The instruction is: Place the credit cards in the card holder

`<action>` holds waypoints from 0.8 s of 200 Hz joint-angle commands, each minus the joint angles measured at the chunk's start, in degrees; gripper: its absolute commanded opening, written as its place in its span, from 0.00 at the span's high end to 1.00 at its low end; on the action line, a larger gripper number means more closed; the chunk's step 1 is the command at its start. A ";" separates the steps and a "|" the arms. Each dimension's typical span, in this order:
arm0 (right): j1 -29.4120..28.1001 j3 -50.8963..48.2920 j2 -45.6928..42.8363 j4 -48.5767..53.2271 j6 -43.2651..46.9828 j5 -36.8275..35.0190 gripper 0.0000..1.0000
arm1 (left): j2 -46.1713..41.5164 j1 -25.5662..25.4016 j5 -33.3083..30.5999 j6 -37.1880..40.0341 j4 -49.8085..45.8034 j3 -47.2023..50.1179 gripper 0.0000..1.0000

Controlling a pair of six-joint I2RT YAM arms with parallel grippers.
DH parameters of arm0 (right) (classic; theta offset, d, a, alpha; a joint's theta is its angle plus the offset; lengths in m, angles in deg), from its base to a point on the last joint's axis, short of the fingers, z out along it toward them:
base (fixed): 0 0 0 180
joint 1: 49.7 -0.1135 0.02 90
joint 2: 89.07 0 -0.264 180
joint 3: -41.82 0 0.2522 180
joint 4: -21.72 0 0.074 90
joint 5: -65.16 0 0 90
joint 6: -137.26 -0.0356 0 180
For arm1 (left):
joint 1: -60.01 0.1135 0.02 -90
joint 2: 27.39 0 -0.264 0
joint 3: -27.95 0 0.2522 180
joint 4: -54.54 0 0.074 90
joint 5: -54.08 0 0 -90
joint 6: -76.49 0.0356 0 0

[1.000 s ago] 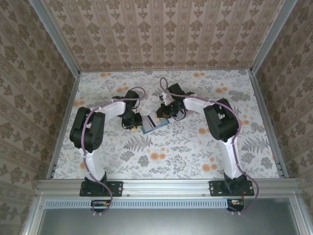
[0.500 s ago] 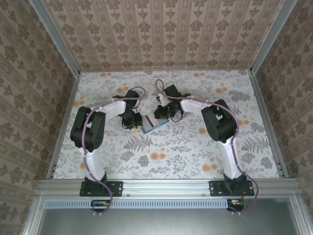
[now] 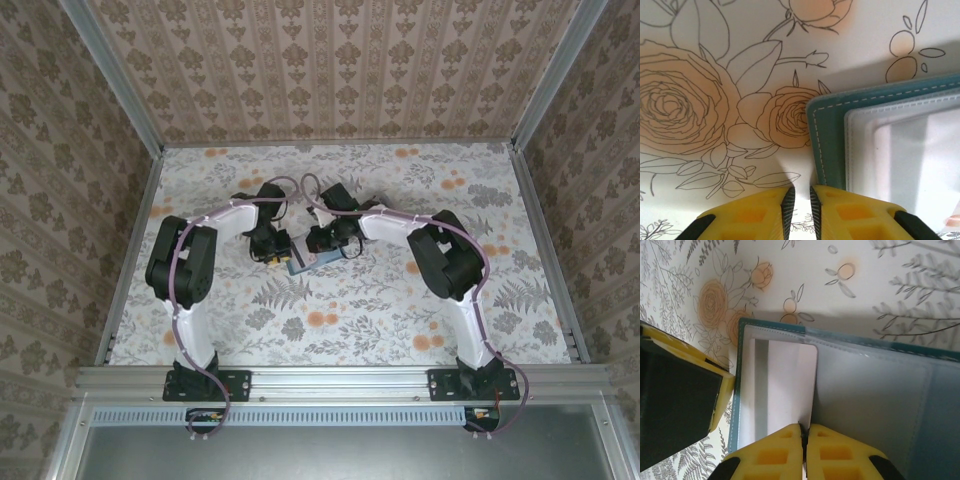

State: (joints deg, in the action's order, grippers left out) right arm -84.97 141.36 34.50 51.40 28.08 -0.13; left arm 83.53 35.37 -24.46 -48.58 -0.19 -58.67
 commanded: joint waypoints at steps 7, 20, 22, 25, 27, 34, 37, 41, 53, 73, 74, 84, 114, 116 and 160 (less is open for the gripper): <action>-3.00 2.22 1.84 5.48 1.69 -2.03 0.91 | 4.48 -1.14 1.29 1.36 10.85 -0.47 0.75; -3.79 2.81 2.48 5.75 1.44 -1.93 0.91 | 4.14 -1.12 1.11 1.23 10.91 -0.19 0.75; -3.90 2.90 2.51 5.72 1.36 -1.92 0.90 | 4.14 -1.11 1.10 1.28 10.93 -0.14 0.75; -4.01 2.91 2.55 5.72 1.36 -1.91 0.90 | 4.04 -1.17 1.04 1.27 10.85 -0.13 0.75; -4.08 2.91 2.55 5.70 1.30 -1.96 0.90 | 4.00 -1.15 1.09 1.22 10.83 -0.14 0.75; -4.21 2.90 2.65 5.75 1.17 -1.90 0.89 | 3.73 -1.19 1.02 1.08 10.83 -0.01 0.75; -4.23 2.90 2.58 5.78 1.14 -1.90 0.89 | 3.67 -1.14 1.02 1.14 10.82 0.12 0.75; -4.23 2.85 2.51 5.64 0.96 -1.89 0.88 | 3.57 -1.18 1.02 1.08 10.90 0.17 0.75; -4.20 2.77 2.01 5.74 0.58 -2.13 0.84 | 3.11 -1.11 1.02 0.92 11.00 0.57 0.75; -4.02 2.75 0.99 5.60 -0.48 -1.78 0.78 | 1.98 -1.11 1.11 0.91 10.57 0.60 0.75; -4.02 2.74 0.98 5.56 -0.54 -1.73 0.78 | 1.87 -1.11 1.11 0.90 10.57 0.61 0.75; -4.02 2.90 0.56 5.78 -0.85 -1.30 0.76 | 0.93 -1.12 1.10 0.81 10.47 0.70 0.75; -3.53 3.71 -1.53 8.86 0.15 -2.83 0.73 | -2.86 -1.12 1.18 0.44 10.05 0.99 0.74; -3.44 3.76 -1.76 9.04 0.20 -3.05 0.73 | -3.11 -1.00 1.23 0.51 9.97 0.93 0.74; -1.26 1.60 -7.79 11.70 0.82 -4.31 0.71 | -8.26 0.64 0.58 1.91 6.67 -1.10 0.71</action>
State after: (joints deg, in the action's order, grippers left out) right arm -87.07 143.59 32.68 59.82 27.81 -3.67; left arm 80.14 35.02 -24.07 -48.38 6.30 -58.10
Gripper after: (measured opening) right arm 0.284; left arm 0.279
